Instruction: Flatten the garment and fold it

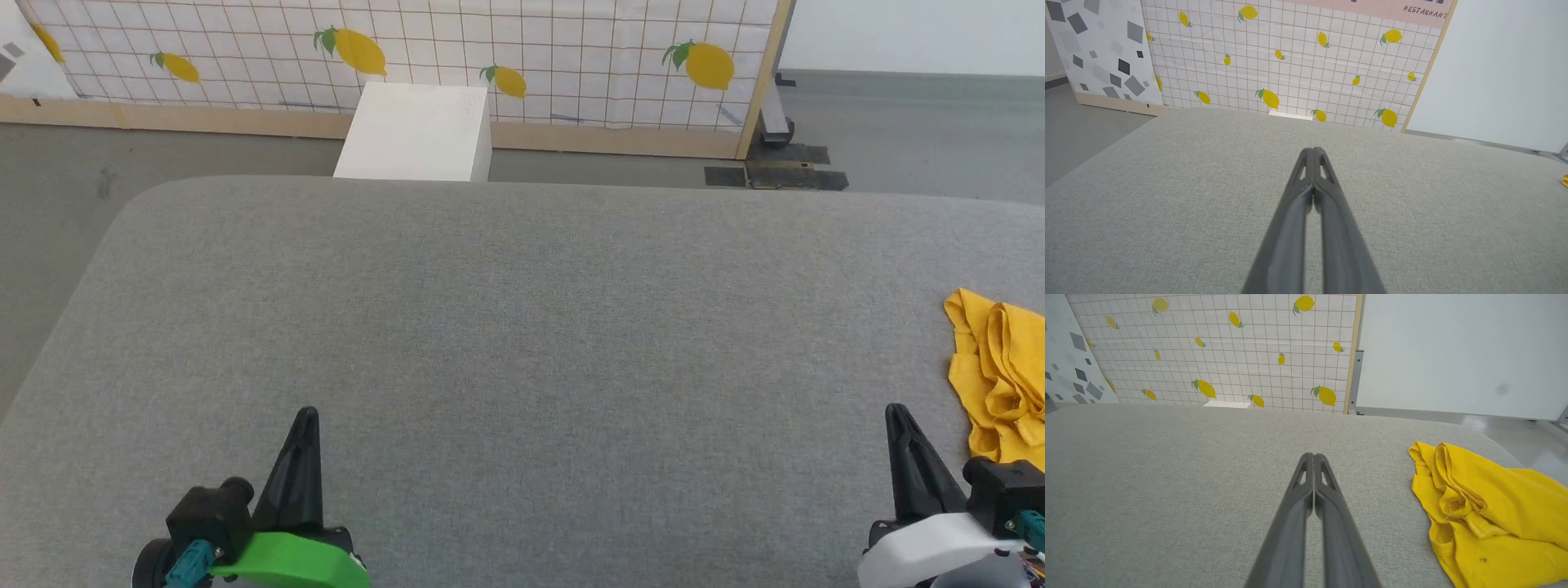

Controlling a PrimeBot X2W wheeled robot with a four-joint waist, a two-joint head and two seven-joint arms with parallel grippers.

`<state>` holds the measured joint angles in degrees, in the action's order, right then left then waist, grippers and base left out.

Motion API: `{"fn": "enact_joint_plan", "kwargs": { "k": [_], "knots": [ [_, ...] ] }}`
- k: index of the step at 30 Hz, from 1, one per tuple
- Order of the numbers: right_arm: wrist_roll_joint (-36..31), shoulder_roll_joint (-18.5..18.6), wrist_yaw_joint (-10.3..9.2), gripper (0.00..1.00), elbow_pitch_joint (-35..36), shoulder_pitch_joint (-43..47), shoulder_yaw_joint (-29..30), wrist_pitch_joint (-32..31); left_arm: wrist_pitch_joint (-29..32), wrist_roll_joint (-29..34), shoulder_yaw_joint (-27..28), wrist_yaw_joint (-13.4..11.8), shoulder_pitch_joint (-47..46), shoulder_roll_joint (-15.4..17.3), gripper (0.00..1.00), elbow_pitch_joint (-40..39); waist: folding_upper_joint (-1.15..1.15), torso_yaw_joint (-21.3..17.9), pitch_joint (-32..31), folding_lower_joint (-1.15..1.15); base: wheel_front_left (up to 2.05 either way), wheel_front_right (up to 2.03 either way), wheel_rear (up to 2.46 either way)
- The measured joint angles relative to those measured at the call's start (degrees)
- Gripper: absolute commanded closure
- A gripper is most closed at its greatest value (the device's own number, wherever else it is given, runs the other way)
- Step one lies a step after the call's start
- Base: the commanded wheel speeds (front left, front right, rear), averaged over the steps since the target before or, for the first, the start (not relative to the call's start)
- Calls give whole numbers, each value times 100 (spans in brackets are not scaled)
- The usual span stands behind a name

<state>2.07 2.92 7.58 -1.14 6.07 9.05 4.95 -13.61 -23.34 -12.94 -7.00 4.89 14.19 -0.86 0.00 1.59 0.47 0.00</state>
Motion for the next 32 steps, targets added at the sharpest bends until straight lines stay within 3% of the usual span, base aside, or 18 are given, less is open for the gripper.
{"fn": "enact_joint_plan", "kwargs": {
  "k": [32],
  "knots": [
    [-53,0,0,100,18,-134,-263,-143,396,676,370,219,-43,-330,100,18,0,-47,-14,0,0,0,0]
  ]
}}
